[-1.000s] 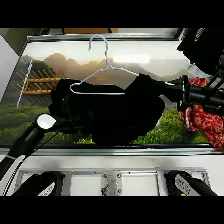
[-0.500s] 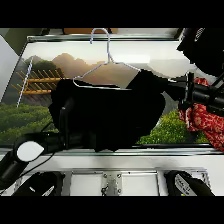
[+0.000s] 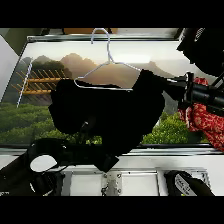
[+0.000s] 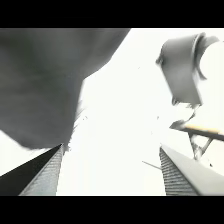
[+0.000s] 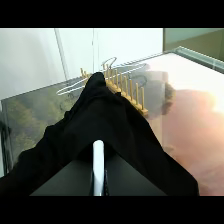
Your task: Fold the clothes and pants, and hang the long-sleeved shirts on hangers.
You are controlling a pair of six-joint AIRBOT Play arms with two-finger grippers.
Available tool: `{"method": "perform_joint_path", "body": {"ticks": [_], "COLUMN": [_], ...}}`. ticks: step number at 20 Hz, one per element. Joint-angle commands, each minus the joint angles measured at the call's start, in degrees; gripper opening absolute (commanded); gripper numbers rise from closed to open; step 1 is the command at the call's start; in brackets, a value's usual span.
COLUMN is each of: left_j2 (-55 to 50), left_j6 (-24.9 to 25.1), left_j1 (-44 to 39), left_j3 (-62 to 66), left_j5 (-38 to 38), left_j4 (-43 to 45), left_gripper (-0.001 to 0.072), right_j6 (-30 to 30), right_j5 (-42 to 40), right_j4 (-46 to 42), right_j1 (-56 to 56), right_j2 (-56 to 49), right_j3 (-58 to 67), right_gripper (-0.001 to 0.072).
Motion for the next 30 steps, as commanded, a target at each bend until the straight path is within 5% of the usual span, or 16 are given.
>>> {"method": "perform_joint_path", "body": {"ticks": [1, 6, 9, 21, 30], "left_j2": [0.52, 0.20, -5.92, -28.83, -31.01], "left_j6": [-1.38, -2.89, -2.89, -2.47, -2.29], "left_j1": [9.84, 29.79, 34.69, 21.66, 14.38], "left_j3": [5.03, 5.35, 5.46, 19.02, 18.32], "left_j5": [1.01, 3.91, 4.46, 9.20, -5.05], "left_j4": [0.66, 0.59, -0.13, -4.46, 0.15], "left_gripper": [0.0610, 0.0609, 0.0610, 0.0610, 0.0611], "right_j6": [0.15, 0.15, 0.17, 0.17, 0.15], "right_j5": [-0.13, -0.11, -0.11, 0.04, 0.07], "right_j4": [-0.26, -0.26, -0.42, -0.87, -0.87], "right_j1": [0.00, 0.00, 0.00, 0.00, 0.00], "right_j2": [0.04, 0.04, 0.04, 0.04, 0.04], "right_j3": [0.07, 0.07, 0.07, 0.07, 0.07], "right_gripper": [0.0011, 0.0011, 0.0011, 0.0011, 0.0011]}}
